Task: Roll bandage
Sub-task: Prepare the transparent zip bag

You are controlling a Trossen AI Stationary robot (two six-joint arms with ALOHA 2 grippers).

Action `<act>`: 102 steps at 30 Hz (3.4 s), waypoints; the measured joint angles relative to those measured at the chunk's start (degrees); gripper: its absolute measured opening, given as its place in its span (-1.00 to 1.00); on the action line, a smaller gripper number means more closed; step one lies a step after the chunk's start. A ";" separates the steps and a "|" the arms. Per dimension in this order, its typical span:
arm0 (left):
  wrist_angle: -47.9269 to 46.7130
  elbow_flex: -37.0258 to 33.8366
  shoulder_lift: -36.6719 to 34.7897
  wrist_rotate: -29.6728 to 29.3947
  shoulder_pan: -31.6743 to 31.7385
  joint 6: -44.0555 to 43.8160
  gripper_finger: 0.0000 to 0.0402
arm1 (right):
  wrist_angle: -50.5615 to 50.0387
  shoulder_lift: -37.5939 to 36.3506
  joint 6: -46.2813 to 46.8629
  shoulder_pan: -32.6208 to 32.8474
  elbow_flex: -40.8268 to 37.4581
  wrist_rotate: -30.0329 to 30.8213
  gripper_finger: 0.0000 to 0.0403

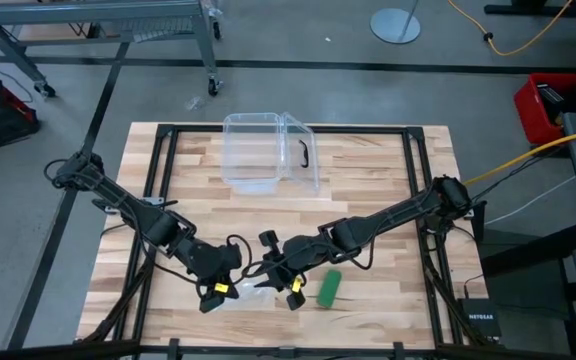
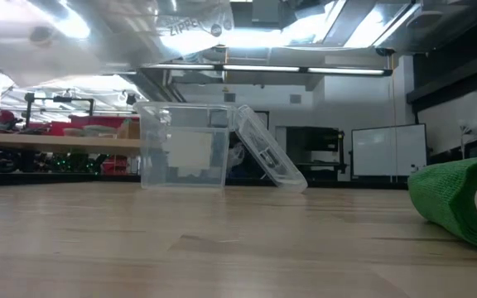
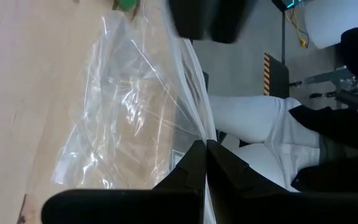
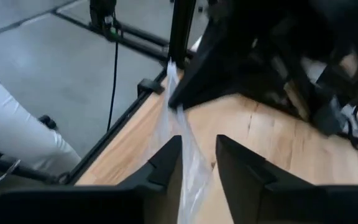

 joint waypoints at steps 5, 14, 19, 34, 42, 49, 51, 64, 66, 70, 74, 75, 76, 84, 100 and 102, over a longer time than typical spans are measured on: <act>0.10 0.00 0.00 -0.07 1.09 0.08 -1.00 | 0.08 0.00 -1.10 -0.02 0.00 -0.16 -0.66; 2.95 0.00 0.00 -0.07 1.28 1.64 -1.00 | -0.41 2.08 -1.27 0.00 -0.07 -0.25 -0.76; 2.86 0.00 0.00 -0.09 1.30 1.60 -1.00 | -0.17 2.87 -1.27 0.00 -0.04 -0.27 -0.76; 2.40 0.00 0.00 -0.07 1.30 1.63 -1.00 | 2.48 2.89 -4.81 0.23 -0.04 -0.11 -0.76; 2.44 0.00 0.00 -0.07 1.30 1.55 -1.00 | 1.99 2.89 -9.47 1.27 -0.04 -0.08 -0.76; 2.51 0.00 0.00 -0.07 1.30 1.55 -1.00 | 1.80 2.89 -17.60 3.47 -0.04 6.71 -0.76; 2.50 0.00 0.00 -0.07 1.30 1.53 -1.00 | 1.85 2.89 -19.47 4.05 -0.04 10.62 -0.76; 2.49 0.00 0.00 -0.09 1.30 1.52 -1.00 | 2.76 2.89 -23.89 4.86 -0.04 16.24 -0.76; 2.49 0.00 0.00 -0.09 1.30 1.52 -1.00 | 2.77 2.89 -24.60 5.00 -0.04 16.26 -0.76; 2.49 0.00 0.00 -0.09 1.28 1.52 -1.00 | 2.91 2.89 -27.06 5.86 -0.04 16.35 -0.76; 2.51 0.00 0.00 -0.07 1.28 1.53 -1.00 | 2.91 2.89 -28.04 6.37 -0.04 16.37 -0.76; 2.50 0.00 0.00 -0.08 1.28 1.52 -1.00 | 2.91 2.89 -28.09 6.41 -0.04 16.40 -0.76; 2.50 0.00 0.00 -0.08 1.28 1.52 -1.00 | 2.89 2.89 -28.26 6.41 -0.04 16.33 -0.76; 2.51 0.00 0.00 -0.09 1.28 1.52 -1.00 | 2.63 2.89 -28.33 6.41 -0.04 14.49 -0.76; 7.69 0.00 0.00 -0.09 1.30 1.60 -1.00 | 0.28 2.89 -21.99 5.93 -0.02 15.25 -0.76; 7.72 0.00 0.00 -0.09 1.30 0.98 -1.00 | 0.40 2.89 -21.94 5.91 -0.02 15.25 -0.76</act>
